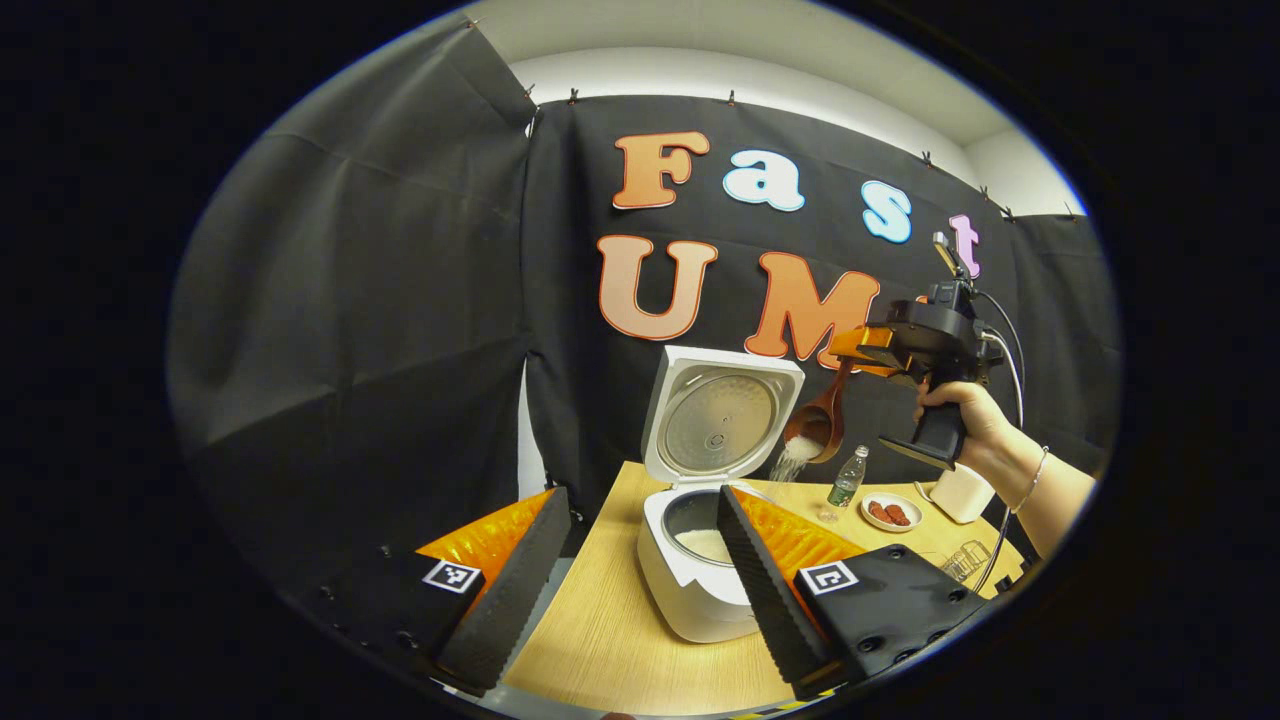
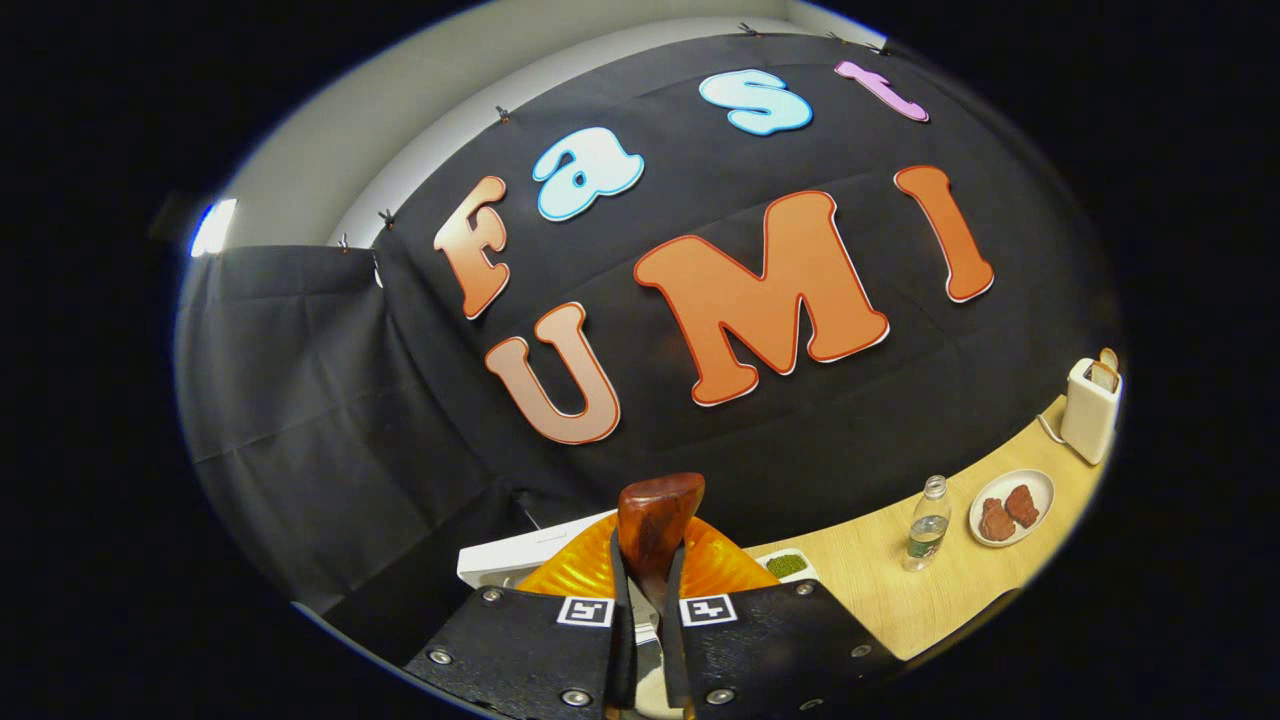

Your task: Close the left gripper, press the button to open the rice cooker; take a wooden spoon from the chopstick holder with the right hand, scoop a spoonful of rice and pour it into the rice cooker, then put the wooden spoon back into the chopstick holder.

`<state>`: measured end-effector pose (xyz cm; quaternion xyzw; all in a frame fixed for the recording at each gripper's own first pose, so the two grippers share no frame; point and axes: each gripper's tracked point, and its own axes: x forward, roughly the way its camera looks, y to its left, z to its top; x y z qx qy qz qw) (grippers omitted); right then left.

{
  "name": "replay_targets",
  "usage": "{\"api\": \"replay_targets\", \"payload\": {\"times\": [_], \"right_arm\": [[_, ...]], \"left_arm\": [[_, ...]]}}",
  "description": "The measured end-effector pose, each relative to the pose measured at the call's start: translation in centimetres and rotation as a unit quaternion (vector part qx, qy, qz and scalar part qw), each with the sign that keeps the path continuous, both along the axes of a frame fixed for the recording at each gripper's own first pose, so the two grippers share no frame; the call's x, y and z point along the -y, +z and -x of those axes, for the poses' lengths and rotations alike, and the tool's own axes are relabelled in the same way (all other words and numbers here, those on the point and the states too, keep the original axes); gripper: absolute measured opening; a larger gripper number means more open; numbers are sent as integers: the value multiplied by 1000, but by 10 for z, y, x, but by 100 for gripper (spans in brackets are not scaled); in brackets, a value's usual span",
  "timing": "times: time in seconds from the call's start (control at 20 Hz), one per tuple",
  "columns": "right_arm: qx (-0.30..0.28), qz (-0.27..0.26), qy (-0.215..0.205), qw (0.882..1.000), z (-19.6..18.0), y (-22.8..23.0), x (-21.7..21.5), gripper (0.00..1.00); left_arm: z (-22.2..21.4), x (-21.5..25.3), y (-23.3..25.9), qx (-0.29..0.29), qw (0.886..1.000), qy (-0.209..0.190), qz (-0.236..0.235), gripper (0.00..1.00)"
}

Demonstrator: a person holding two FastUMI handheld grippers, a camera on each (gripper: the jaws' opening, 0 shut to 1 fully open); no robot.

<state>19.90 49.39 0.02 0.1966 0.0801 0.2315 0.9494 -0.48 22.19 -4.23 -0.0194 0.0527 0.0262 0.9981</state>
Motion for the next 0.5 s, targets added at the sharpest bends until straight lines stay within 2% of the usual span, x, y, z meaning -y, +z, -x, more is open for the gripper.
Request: {"api": "replay_targets", "payload": {"times": [0.5], "right_arm": [[33,41,17,998,11,6,-16,10]], "left_arm": [[3,1,-2,-2,1000,1,-3,100]]}}
